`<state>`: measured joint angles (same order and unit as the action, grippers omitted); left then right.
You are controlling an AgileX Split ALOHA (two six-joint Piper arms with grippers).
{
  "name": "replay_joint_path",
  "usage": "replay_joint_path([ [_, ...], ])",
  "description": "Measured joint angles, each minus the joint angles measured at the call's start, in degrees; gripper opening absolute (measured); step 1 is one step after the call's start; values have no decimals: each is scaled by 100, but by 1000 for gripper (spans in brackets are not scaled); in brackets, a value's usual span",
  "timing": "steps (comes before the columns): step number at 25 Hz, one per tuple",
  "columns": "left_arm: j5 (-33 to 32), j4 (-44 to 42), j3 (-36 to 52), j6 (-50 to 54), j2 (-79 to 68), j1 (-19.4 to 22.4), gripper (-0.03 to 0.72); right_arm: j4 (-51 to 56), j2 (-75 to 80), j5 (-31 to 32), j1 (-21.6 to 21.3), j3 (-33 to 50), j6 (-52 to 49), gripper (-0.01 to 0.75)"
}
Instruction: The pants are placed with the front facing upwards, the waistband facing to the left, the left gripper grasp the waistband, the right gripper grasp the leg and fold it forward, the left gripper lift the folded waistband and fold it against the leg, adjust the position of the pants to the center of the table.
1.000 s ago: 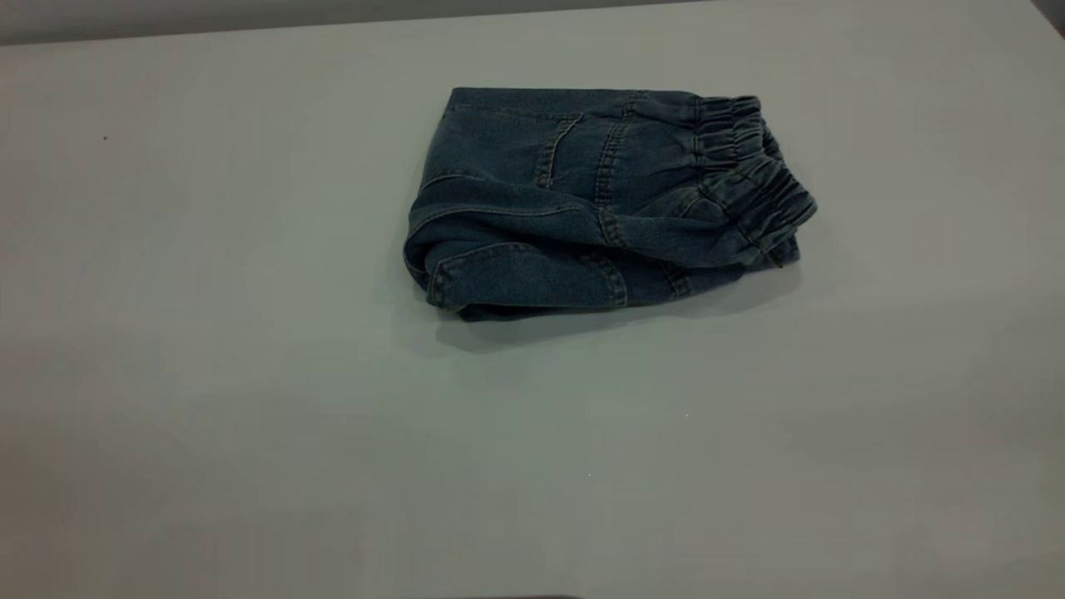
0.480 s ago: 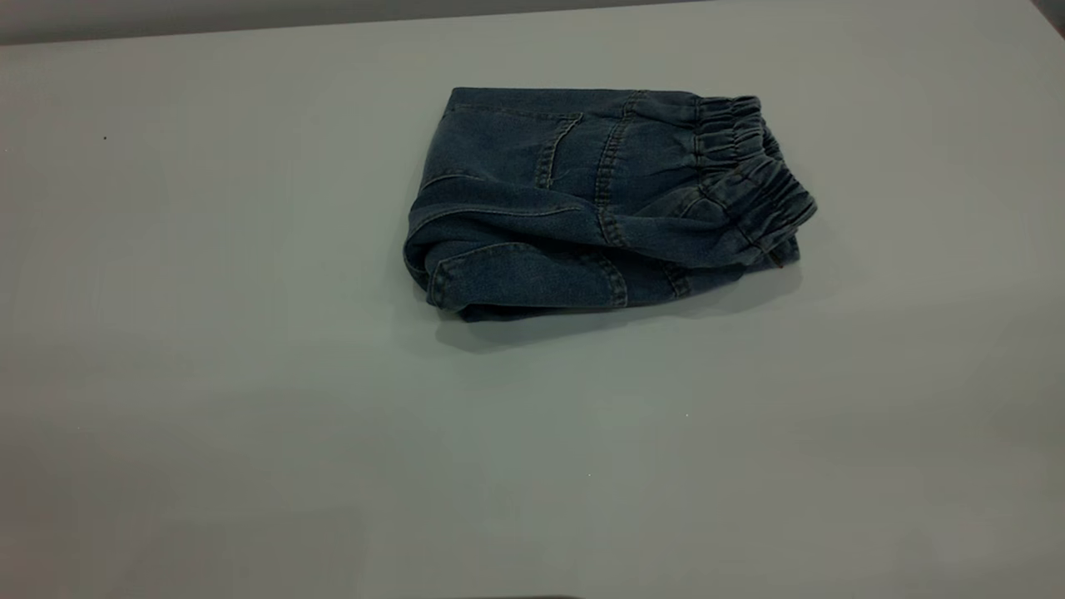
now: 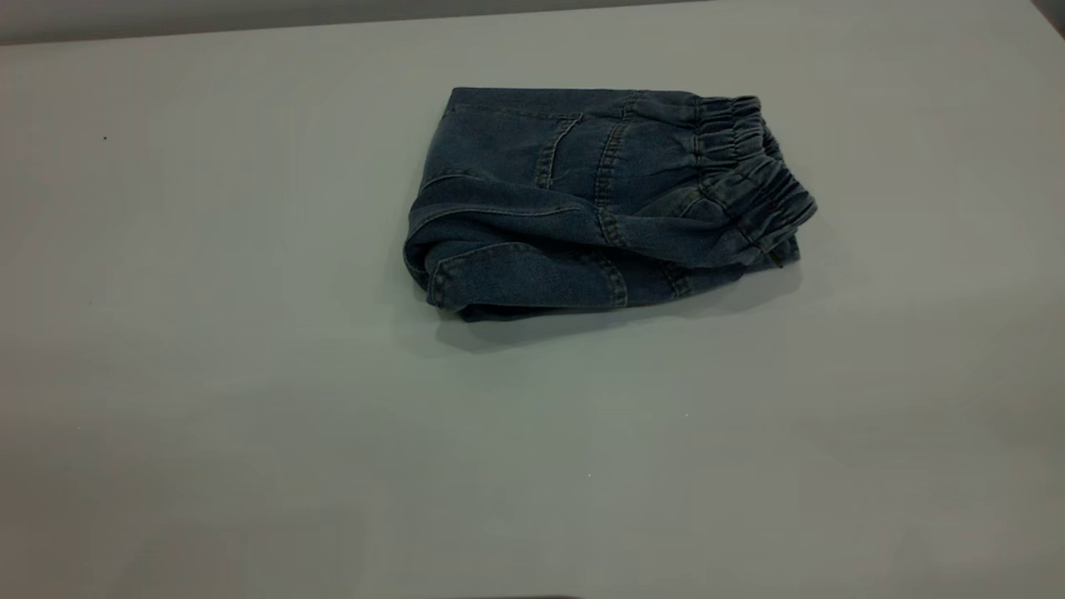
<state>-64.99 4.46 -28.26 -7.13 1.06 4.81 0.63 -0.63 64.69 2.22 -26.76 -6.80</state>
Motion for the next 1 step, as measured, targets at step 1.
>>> replay_joint_path([
  [1,0,0,0,0,0,0,582,0,0,0,0,0,0,387],
])
